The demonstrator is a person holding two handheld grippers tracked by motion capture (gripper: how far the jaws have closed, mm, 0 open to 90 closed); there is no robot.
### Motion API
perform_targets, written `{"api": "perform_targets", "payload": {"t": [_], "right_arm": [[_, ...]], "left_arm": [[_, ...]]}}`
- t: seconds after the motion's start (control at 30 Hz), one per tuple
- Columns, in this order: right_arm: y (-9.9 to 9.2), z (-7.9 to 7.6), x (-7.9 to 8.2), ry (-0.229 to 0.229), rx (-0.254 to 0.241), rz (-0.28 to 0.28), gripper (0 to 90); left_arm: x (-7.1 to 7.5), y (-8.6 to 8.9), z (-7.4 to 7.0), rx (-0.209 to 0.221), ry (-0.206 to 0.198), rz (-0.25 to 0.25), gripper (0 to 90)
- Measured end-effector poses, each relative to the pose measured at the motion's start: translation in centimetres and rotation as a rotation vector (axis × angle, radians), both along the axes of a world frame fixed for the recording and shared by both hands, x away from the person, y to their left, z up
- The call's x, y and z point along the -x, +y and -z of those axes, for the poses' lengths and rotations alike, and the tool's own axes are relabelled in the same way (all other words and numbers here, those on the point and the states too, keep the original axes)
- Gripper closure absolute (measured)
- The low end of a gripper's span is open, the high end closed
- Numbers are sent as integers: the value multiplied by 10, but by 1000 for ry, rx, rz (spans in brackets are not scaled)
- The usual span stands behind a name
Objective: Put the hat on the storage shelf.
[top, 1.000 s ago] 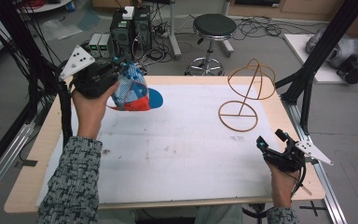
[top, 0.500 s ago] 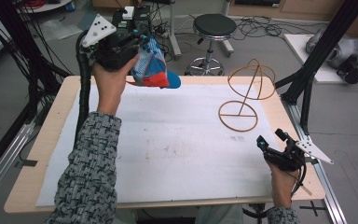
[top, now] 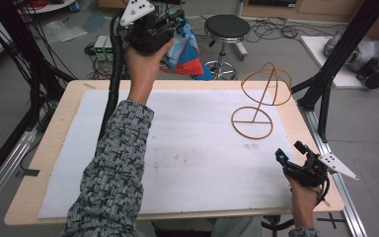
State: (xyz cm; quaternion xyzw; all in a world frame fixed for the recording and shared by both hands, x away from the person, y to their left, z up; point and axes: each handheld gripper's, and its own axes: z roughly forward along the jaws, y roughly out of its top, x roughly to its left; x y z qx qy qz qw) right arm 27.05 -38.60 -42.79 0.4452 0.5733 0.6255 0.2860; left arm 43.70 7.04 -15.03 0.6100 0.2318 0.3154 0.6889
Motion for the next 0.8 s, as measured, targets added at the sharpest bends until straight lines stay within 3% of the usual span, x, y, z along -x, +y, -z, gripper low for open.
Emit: {"api": "perform_targets", "payload": {"t": [0.2,0.33,0.6,0.8], "right_arm": [[0,0,8,3,14,-11,71],[0,1,11,7,45,-17,71],[-8,2,17,12,28,-12,71],[-10,2,19,12,27,-12,71]], "left_arm": [[-7,-22,-12,11,-11,26,876],[-13,-46,-20,12,-22,54,876],[-18,-81,-30,13,-41,100,875],[-21,-96,-35,31,-49,125,875]]}}
